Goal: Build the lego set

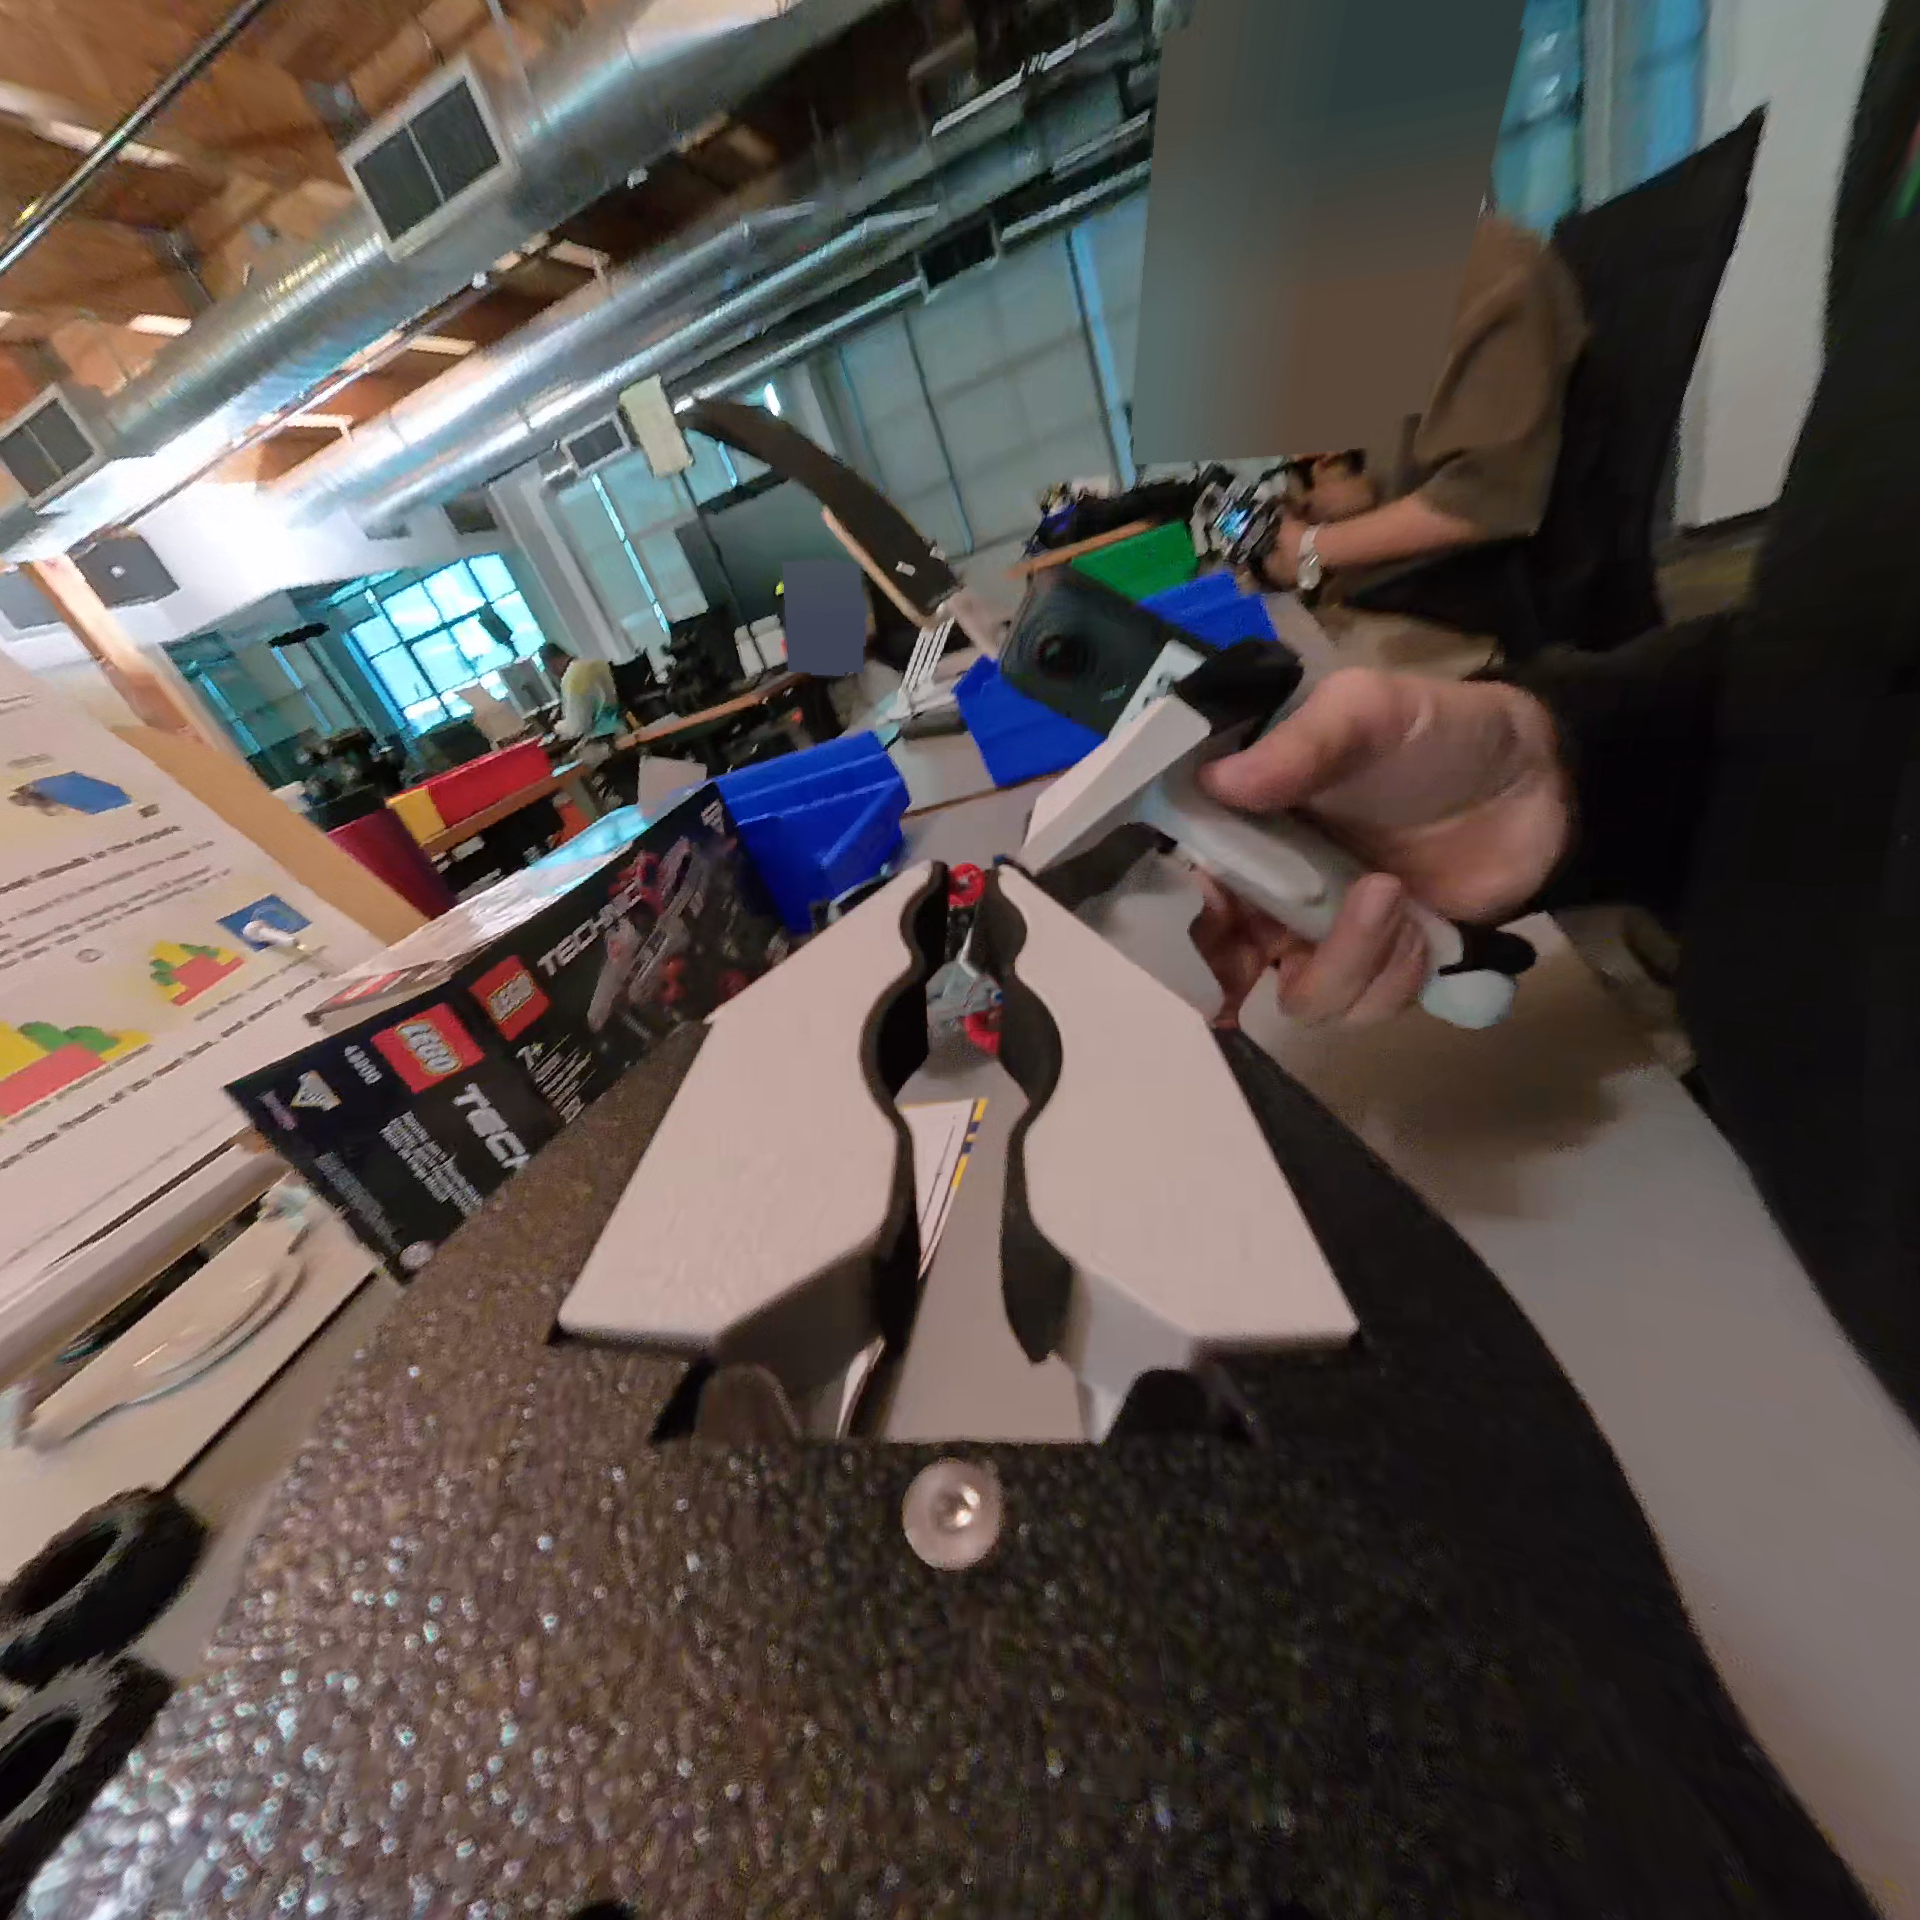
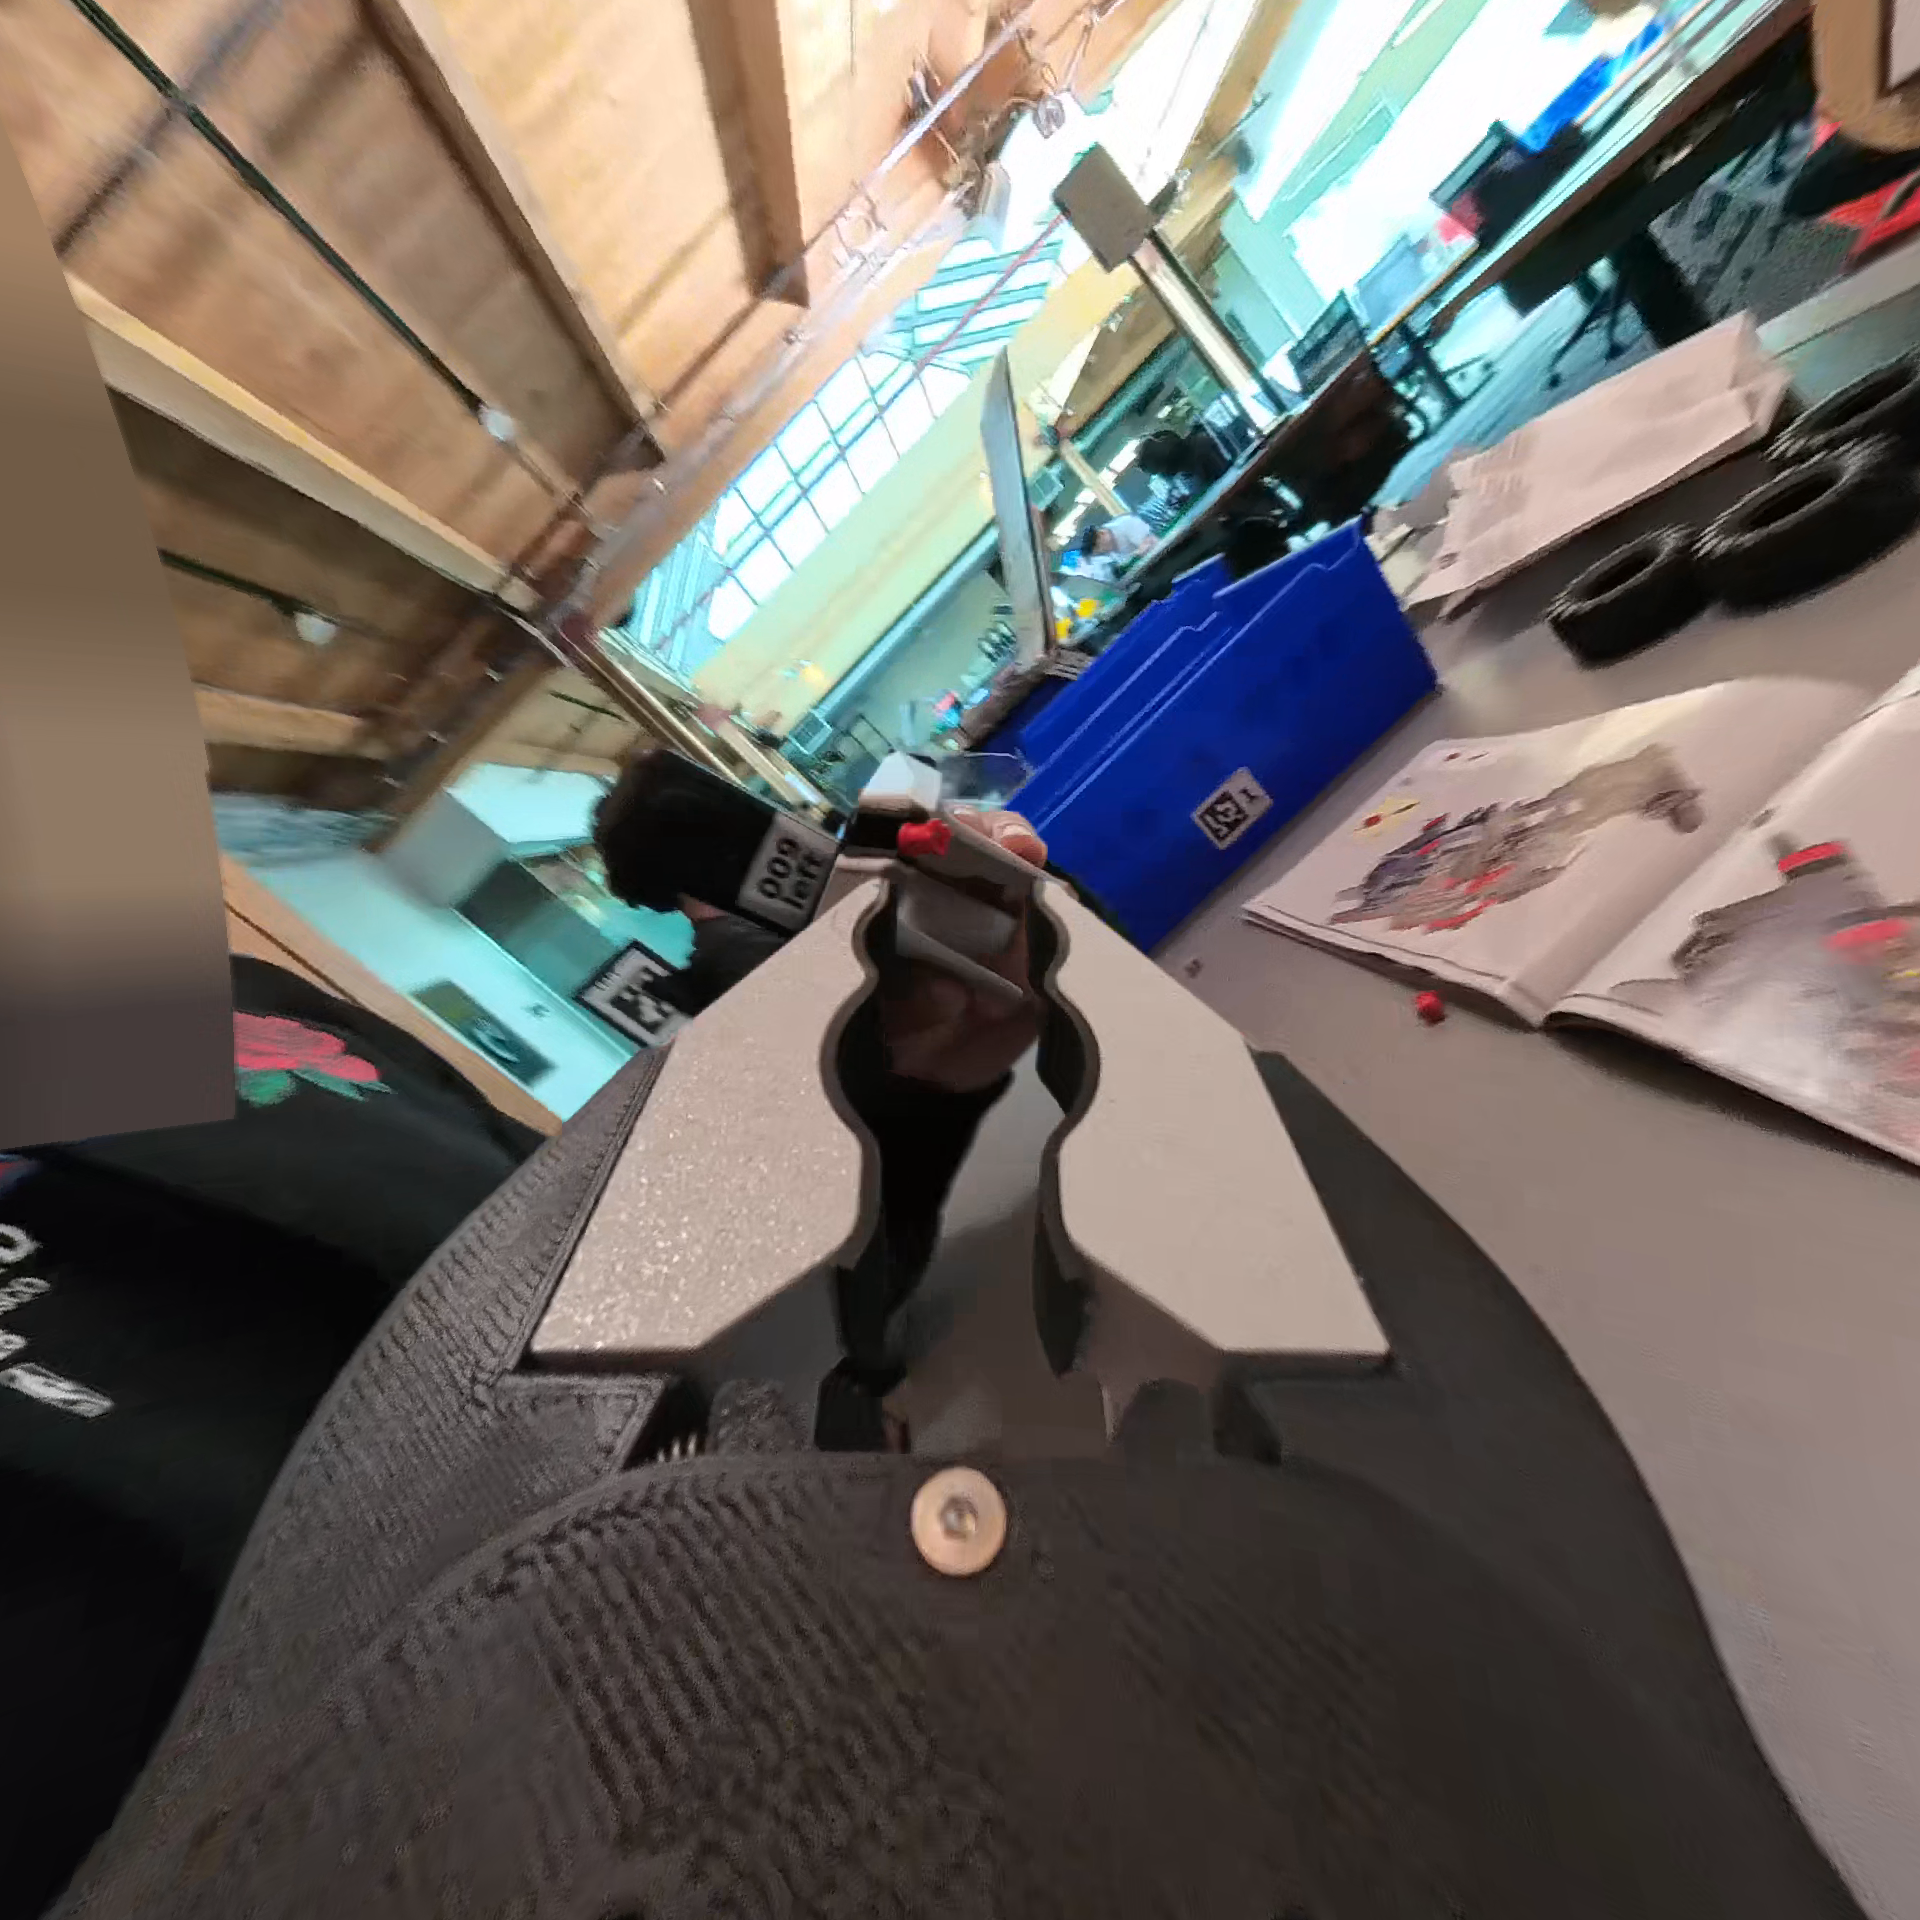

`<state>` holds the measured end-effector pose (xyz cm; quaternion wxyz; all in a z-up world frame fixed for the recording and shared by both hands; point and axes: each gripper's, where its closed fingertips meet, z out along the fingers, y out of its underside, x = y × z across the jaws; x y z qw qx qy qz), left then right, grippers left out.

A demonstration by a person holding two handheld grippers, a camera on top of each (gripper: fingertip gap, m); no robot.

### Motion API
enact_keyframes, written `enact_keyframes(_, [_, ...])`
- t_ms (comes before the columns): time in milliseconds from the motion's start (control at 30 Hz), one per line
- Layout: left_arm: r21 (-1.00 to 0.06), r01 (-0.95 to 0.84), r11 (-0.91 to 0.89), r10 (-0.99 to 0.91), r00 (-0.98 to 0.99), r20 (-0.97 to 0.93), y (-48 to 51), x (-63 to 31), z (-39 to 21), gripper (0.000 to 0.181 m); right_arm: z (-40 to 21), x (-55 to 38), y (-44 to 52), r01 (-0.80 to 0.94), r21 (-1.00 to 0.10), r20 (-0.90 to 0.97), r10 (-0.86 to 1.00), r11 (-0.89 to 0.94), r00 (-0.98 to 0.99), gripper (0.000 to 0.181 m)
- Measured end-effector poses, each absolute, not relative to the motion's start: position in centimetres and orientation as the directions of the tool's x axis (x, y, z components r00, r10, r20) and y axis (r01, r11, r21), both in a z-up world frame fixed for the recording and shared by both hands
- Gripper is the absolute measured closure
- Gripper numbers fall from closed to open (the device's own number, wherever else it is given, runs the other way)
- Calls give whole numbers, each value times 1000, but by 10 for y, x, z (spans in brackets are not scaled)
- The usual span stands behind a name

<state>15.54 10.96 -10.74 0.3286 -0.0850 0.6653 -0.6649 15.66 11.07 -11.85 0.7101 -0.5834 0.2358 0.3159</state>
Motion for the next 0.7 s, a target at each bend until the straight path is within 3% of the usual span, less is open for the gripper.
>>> enact_keyframes(200, [-938, 342, 61, -467, -821, -329, 100, 144, -108, 178, -109, 149, 111, -809, -577, -755, 302, 115, 581, 162])
enact_keyframes(267, [-936, 344, 75, -460, -821, -339, 100, 143, -111, 178, -106, 145, 111, -814, -571, -752, 331, 104, 570, 173])
enact_keyframes(700, [-895, 307, 325, -501, -747, -438, 99, 157, -123, 176, -117, 158, 111, -732, -670, -717, 146, 123, 682, 176])
